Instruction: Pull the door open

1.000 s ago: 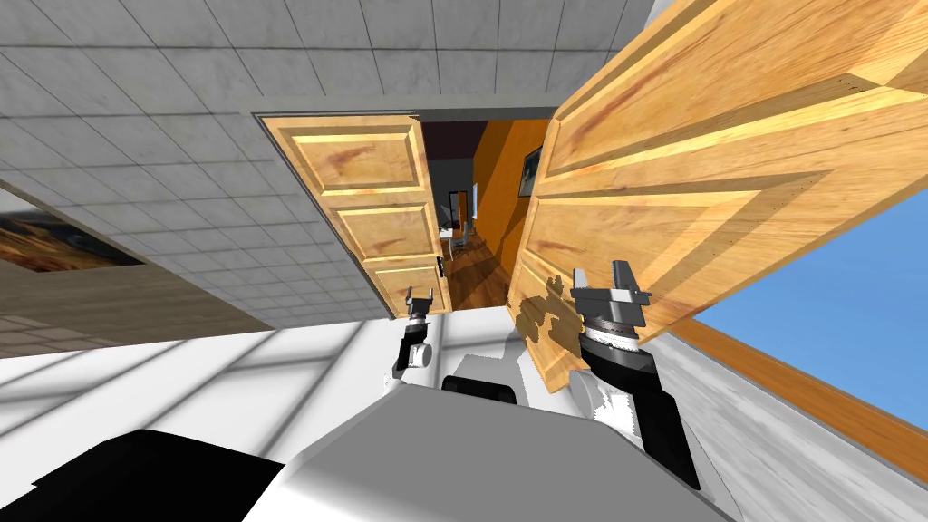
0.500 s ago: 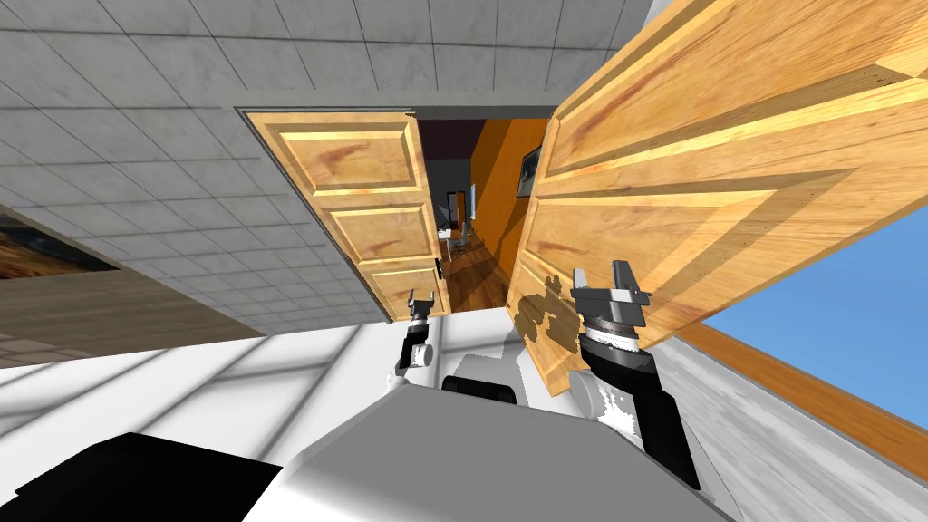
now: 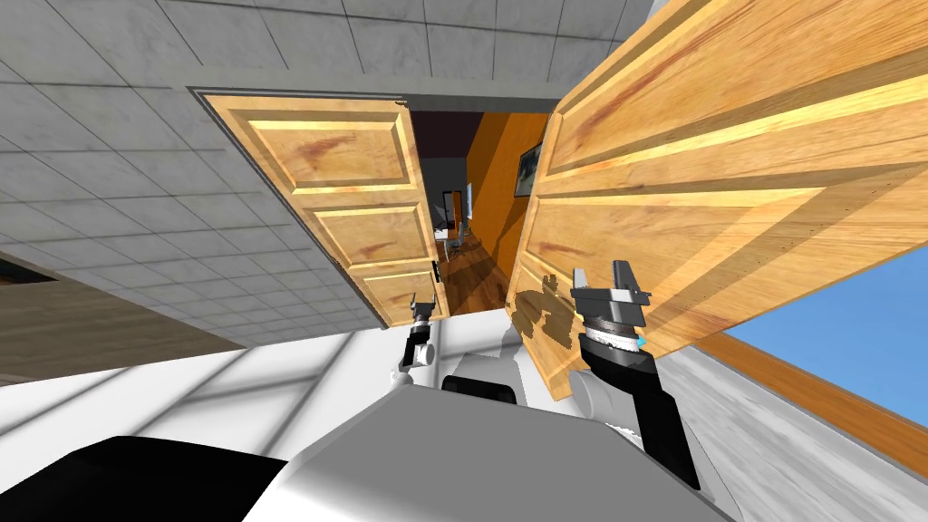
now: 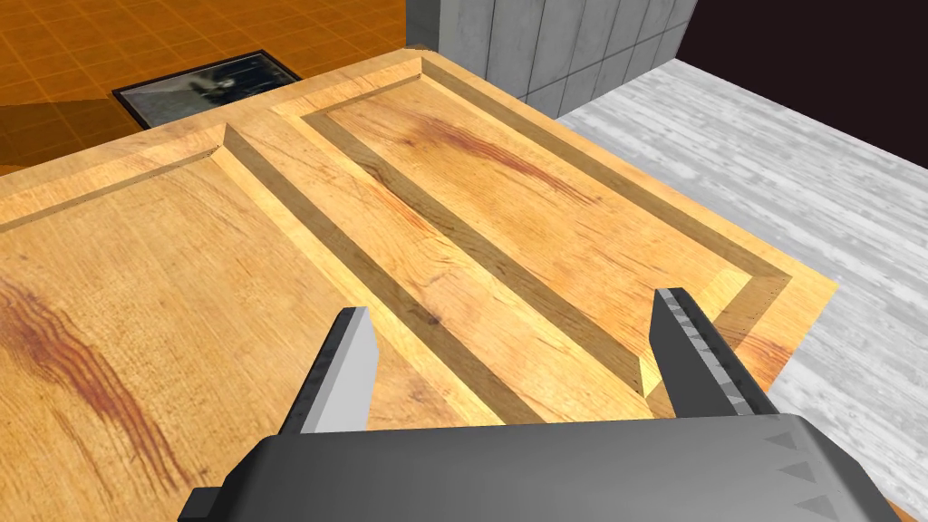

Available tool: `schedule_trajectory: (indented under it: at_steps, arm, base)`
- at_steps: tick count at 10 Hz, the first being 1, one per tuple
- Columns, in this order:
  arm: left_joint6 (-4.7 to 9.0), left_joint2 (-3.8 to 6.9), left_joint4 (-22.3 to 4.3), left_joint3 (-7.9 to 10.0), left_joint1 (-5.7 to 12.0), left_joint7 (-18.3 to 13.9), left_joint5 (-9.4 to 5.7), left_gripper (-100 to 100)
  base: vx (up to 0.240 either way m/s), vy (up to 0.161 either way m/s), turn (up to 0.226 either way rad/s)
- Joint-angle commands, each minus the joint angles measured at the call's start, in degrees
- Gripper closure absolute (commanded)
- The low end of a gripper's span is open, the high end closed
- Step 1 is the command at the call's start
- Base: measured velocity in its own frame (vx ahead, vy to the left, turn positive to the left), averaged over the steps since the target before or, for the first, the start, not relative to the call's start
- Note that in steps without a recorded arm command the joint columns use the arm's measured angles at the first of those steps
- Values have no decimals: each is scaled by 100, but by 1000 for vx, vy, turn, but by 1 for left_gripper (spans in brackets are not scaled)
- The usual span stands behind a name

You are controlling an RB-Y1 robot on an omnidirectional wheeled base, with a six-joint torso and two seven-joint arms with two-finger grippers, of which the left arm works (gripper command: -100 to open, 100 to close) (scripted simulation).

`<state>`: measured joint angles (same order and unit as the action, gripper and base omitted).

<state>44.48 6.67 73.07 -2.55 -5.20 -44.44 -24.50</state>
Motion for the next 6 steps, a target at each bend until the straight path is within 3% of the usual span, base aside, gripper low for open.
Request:
schedule_trajectory:
  at_steps: [1,2,6]
  arm:
    - [21,31,-286,2,111,-239,-99,-100]
    - [21,31,-332,2,111,-239,-99,-100]
    - [118,71,-1029,-10,400,-765,-321,-100]
  base:
    - [94,45,-57]
    - [67,30,-18]
    - [77,34,-55]
